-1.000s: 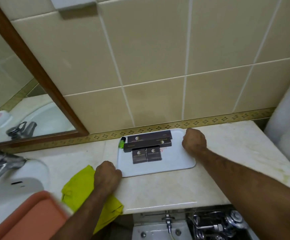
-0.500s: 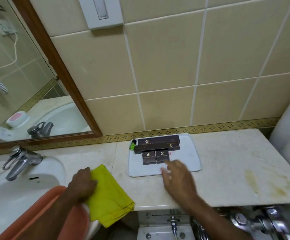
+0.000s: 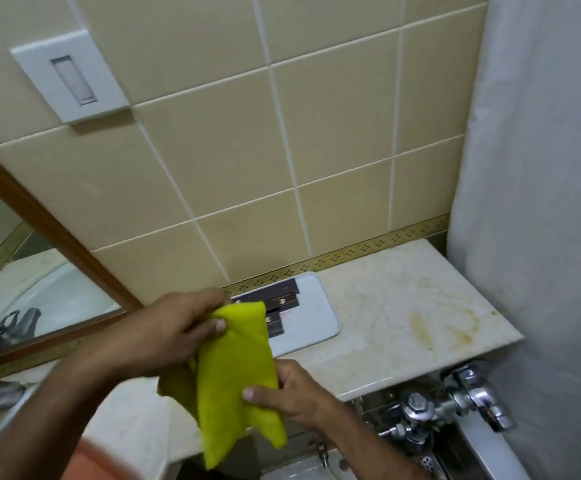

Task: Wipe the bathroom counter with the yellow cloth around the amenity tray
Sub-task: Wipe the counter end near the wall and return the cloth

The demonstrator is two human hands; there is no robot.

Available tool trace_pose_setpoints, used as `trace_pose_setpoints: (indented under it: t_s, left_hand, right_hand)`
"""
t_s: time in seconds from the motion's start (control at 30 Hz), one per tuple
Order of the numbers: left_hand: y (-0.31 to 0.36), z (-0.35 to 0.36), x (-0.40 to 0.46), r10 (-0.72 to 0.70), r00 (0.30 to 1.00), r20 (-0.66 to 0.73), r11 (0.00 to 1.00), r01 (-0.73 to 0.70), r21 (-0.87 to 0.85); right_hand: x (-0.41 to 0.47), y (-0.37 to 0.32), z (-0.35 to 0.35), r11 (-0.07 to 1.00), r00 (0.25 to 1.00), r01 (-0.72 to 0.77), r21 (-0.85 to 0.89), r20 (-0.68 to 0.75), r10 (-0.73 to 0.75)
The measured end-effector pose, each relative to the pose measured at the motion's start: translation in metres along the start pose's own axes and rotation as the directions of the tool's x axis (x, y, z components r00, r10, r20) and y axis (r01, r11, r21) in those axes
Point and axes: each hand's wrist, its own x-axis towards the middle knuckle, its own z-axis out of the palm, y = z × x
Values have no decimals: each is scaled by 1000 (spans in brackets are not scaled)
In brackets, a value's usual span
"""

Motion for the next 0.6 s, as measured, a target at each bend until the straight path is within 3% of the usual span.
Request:
trace_pose_setpoints:
  t_s: [0.17, 0.23, 0.3, 0.37, 0.43, 0.5, 0.6]
  left_hand:
    - [33, 10, 108, 78, 996, -38, 996, -76, 50]
    - [44, 43, 159, 72, 997, -35, 997, -71, 13]
    - [53, 82, 202, 41, 999, -32, 999, -42, -32]
    - [60, 123, 235, 32, 999, -26, 999, -32, -1]
    - [67, 160, 259, 13, 999, -32, 997, -10, 81]
    - [70, 187, 266, -55, 992, -114, 983, 74, 167]
    - [55, 209, 253, -148, 916, -374, 981, 185, 64]
  right_hand:
    - [-59, -23, -70, 964, 970, 69, 258, -244, -4]
    - [-78, -27, -103, 986, 911, 29, 164, -410, 41]
    - [-87, -27, -133, 980, 778, -141, -140, -628, 22]
    - [-90, -27, -153, 857, 647, -385, -343, -762, -14]
    - [-88, -26, -167, 742, 591, -532, -408, -807, -20]
    - [-82, -21, -174, 607, 598, -619, -499, -800, -47]
    - [-79, -15, -174, 269, 633, -706, -655, -754, -175]
